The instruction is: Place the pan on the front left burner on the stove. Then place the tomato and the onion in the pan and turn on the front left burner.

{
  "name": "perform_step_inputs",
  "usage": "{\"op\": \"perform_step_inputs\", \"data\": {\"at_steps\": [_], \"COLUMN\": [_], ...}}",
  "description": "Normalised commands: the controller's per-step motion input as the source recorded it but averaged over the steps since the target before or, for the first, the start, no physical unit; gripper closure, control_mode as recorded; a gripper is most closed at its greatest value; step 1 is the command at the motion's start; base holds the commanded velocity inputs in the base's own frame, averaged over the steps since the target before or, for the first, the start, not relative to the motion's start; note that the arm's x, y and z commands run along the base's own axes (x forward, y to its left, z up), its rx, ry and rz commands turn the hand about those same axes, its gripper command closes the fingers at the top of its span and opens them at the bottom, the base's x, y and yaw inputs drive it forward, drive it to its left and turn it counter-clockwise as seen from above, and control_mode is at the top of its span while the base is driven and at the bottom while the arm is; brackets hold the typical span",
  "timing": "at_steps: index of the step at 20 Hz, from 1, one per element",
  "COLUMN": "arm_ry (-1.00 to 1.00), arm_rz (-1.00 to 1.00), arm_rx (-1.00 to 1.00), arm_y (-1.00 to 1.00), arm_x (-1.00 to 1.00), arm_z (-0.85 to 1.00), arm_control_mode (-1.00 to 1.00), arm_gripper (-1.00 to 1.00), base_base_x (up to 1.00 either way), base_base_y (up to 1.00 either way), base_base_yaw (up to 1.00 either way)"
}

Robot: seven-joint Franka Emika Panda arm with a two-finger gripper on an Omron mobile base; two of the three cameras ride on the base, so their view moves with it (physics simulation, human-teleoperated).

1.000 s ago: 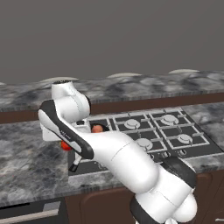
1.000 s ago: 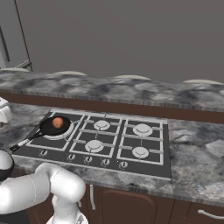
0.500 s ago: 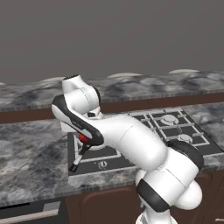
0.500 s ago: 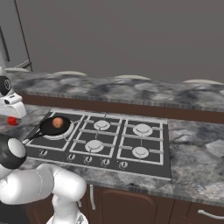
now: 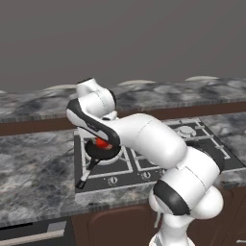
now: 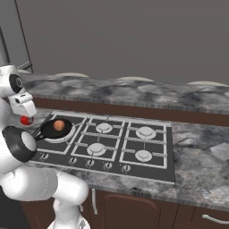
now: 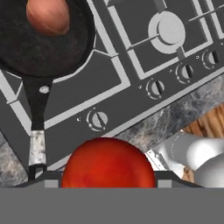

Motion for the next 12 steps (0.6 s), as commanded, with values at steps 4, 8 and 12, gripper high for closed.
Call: {"op": "perform_step_inputs", "data": {"at_steps": [4,8,12], "arm_ry": [-0.05,-0.06,-0.03], "arm_rz": [0.00,0.00,0.00], "arm_rx": [-0.02,0.00,0.00], "arm_y": [-0.11,-0.02,-0.03], "arm_x": [0.24,0.28,0.20], "arm_z": [-0.09,-0.16,-0.19], "arm_control_mode": [-1.00,-1.00,-1.00], "arm_gripper": [1.00,1.00,1.00], "base_base_x": [0.00,0.00,0.00], "base_base_y": [0.00,0.00,0.00], "base_base_yaw": [0.00,0.00,0.00]}}
